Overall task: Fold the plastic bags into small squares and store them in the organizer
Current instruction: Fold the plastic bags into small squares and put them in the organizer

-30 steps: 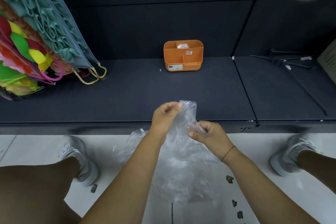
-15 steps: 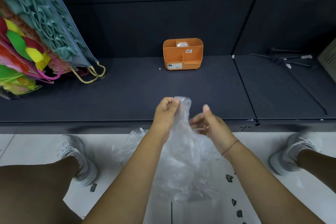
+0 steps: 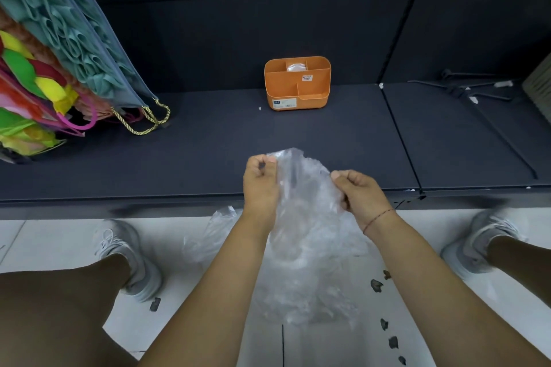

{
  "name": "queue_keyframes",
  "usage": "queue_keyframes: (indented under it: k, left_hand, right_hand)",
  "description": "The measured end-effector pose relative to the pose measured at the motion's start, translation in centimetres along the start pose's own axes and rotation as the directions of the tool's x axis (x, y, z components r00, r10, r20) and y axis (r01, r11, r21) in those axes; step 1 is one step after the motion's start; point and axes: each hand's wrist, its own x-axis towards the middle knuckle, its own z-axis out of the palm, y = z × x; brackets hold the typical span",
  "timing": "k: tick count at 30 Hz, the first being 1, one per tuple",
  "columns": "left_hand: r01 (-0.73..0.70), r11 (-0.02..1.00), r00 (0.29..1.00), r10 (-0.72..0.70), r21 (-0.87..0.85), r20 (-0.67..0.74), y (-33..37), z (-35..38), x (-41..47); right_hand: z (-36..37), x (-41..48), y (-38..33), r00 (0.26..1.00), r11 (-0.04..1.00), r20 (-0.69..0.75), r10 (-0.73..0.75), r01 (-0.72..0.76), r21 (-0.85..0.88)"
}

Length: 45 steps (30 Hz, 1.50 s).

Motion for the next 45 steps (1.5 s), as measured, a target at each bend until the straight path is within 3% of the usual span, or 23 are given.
queue_keyframes:
  k: [9,12,14,15,17,19,23,25,31,33,35,36,38,40,42,45]
  left_hand:
    - [-0.011,0.999,0.995,0.008,-0.032,-0.103,0.3,-1.4,1.0]
    - [-0.046,0.999,0.995,0.044,-0.018,-0.094,0.4,-1.6,0.9]
    - [-0.072,0.997,0.996,0.072,0.002,-0.057,0.6,-1.4,0.5]
    - [-0.081,0.997,0.996,0.082,0.01,-0.03,0.7,-1.3,0.3]
    - [-0.099,0.995,0.995,0.099,0.015,0.014,0.8,-1.2,0.1]
    - [-0.121,0.992,0.992,0.121,0.031,0.023,0.8,-1.3,0.1]
    - [-0.174,0.98,0.984,0.176,0.091,-0.015,0.6,-2.3,0.5]
    - [-0.18,0.977,0.982,0.184,0.117,-0.029,0.3,-2.8,0.9]
    - [-0.141,0.967,0.982,0.164,0.213,-0.097,-0.2,-3.2,1.3]
    - [-0.154,0.918,0.968,0.214,0.366,-0.132,-0.5,-3.5,1.8]
    - [-0.241,0.813,0.946,0.318,0.529,-0.058,0.3,-3.2,2.1]
    - [-0.304,0.774,0.94,0.337,0.556,0.045,1.0,-2.6,2.1]
    - [-0.38,0.759,0.921,0.26,0.529,0.289,2.9,-1.0,1.9]
    - [-0.351,0.823,0.888,0.143,0.446,0.436,4.1,0.7,1.3]
    - [-0.263,0.904,0.9,0.105,0.337,0.423,4.1,1.7,1.1]
    - [-0.124,0.979,0.959,0.075,0.165,0.273,3.4,1.2,1.6]
  right_hand:
    - [-2.9,1.4,-0.6,0.948,0.95,-0.314,0.048,0.054,0.309]
    - [-4.0,1.9,-0.5,0.933,0.925,-0.351,0.074,0.067,0.373]
    - [-4.3,2.2,-0.4,0.963,0.95,-0.236,0.129,-0.052,0.308]
    - [-4.3,2.3,-0.3,0.974,0.95,-0.109,0.196,-0.161,0.269]
    - [-4.1,2.3,-0.1,0.932,0.918,0.13,0.338,-0.357,0.174]
    - [-3.8,2.3,0.5,0.907,0.917,0.181,0.379,-0.395,0.058]
    - [-3.7,2.7,1.2,0.955,0.946,0.013,0.296,-0.295,0.133]
    - [-4.1,2.9,1.0,0.978,0.977,-0.053,0.201,-0.197,0.082]
    - [-3.6,2.5,-1.1,0.997,0.997,-0.026,-0.071,0.07,-0.015]
    - [-3.2,2.4,-1.9,0.989,0.986,-0.009,-0.151,0.15,-0.079]
    - [-2.5,2.2,-2.6,0.975,0.965,0.041,-0.217,0.22,-0.14]
    - [-2.0,2.1,-2.8,0.968,0.956,0.071,-0.242,0.25,-0.155]
    - [-0.7,2.1,-3.2,0.954,0.941,0.126,-0.271,0.29,-0.172]
    - [0.5,2.2,-3.5,0.944,0.933,0.162,-0.287,0.314,-0.177]
    - [0.9,2.4,-3.7,0.938,0.927,0.192,-0.289,0.325,-0.189]
    - [0.1,2.6,-3.7,0.947,0.937,0.237,-0.218,0.271,-0.22]
